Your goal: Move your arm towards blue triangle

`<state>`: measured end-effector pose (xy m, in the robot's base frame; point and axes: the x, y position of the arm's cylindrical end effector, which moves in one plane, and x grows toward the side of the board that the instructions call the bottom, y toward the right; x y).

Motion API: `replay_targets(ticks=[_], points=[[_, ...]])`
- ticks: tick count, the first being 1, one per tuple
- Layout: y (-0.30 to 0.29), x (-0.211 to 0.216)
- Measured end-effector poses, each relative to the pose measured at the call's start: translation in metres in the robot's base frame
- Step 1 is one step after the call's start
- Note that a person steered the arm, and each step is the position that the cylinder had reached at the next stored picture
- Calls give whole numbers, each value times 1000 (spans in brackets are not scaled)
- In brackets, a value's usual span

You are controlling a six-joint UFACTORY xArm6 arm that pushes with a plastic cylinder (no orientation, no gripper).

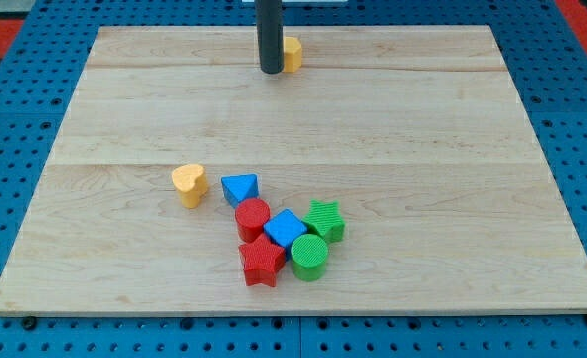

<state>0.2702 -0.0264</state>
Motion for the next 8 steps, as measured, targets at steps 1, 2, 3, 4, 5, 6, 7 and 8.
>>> replay_targets(ticks=[1, 2, 3, 4, 5, 6, 7, 8], points=[[7, -10], [-2, 16], [45, 55], [87, 119], [116, 173], [168, 232], [171, 274], [171, 277]])
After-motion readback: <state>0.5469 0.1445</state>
